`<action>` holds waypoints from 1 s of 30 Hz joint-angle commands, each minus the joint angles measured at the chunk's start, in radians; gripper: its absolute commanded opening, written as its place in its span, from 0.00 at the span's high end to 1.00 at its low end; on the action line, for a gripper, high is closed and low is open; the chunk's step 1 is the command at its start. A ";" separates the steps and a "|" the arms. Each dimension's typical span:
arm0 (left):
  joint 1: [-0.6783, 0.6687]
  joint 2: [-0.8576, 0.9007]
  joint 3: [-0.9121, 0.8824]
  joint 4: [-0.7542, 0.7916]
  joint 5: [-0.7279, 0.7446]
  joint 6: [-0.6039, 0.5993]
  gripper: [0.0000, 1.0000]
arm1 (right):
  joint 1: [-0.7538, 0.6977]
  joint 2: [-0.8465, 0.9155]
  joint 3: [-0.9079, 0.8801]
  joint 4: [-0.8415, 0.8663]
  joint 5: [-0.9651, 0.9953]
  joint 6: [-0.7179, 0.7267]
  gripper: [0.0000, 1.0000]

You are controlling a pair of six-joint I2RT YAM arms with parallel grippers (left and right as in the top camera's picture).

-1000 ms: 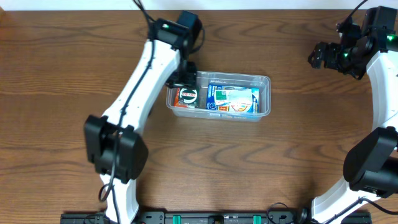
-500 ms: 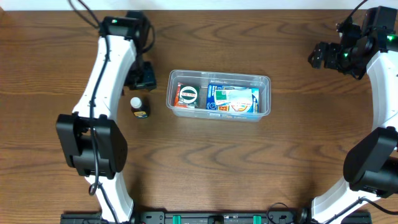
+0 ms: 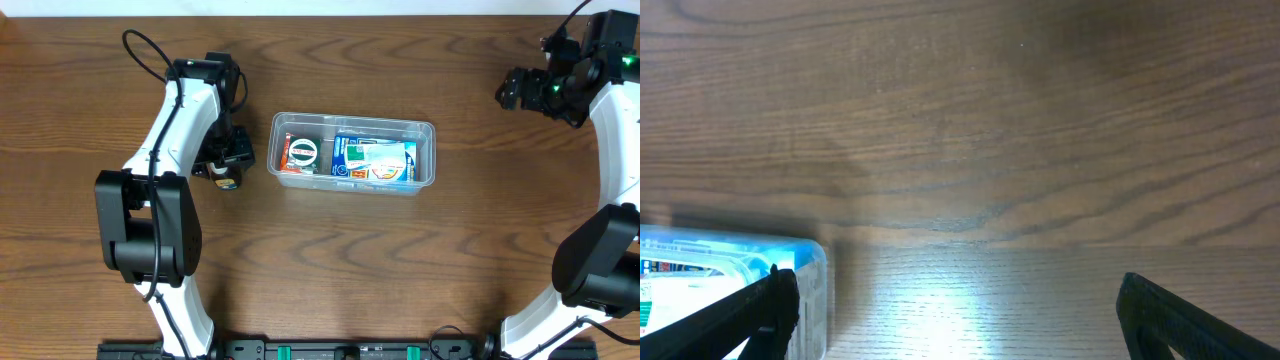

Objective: Pack container
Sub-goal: 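Grasp the brown bottle by its body with the left gripper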

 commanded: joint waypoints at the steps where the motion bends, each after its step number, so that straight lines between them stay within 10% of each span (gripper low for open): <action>1: 0.006 0.007 -0.001 0.017 0.006 0.001 0.37 | -0.004 0.002 0.004 -0.001 -0.001 0.006 0.01; 17: 0.006 -0.003 0.005 0.050 -0.002 0.008 0.78 | -0.004 0.002 0.004 -0.001 -0.001 0.006 0.01; 30: -0.005 -0.154 0.063 0.012 0.000 0.004 0.81 | -0.004 0.002 0.004 -0.001 -0.001 0.006 0.01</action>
